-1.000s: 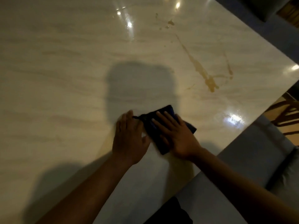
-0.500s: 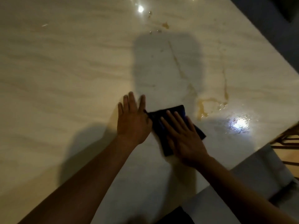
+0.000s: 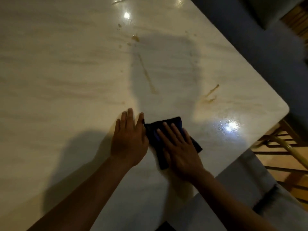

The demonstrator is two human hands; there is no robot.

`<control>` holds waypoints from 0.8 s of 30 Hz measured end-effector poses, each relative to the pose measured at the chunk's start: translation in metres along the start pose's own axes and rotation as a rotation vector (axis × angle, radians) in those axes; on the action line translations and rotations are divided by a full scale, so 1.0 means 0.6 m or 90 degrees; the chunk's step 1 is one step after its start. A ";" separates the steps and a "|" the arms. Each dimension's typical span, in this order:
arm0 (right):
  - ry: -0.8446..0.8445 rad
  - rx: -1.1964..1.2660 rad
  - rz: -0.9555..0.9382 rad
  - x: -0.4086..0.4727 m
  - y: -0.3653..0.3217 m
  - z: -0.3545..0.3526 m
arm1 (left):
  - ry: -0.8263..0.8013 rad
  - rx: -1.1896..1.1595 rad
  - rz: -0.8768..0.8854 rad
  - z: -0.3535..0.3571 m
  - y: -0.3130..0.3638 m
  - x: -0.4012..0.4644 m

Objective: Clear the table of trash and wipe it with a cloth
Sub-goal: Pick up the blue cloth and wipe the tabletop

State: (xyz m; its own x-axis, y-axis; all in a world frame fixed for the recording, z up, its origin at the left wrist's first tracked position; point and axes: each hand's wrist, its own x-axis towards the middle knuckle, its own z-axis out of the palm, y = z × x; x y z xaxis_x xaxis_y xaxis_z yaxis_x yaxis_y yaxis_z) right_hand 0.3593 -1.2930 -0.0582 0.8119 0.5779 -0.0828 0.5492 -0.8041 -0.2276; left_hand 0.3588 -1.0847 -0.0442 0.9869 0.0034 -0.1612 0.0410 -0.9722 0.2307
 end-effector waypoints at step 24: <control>0.053 -0.010 0.173 0.335 0.001 -0.018 | -0.009 -0.036 -0.154 -0.039 -0.131 -0.020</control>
State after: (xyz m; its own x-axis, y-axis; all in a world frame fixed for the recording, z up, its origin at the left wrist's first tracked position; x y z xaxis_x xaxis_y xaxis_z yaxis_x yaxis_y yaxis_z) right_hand 0.5250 -1.1785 -0.0646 0.9427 0.3286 -0.0584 0.3122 -0.9301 -0.1935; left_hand 0.3476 -1.0027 -0.0380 0.9451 0.2311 -0.2312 0.2850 -0.9289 0.2365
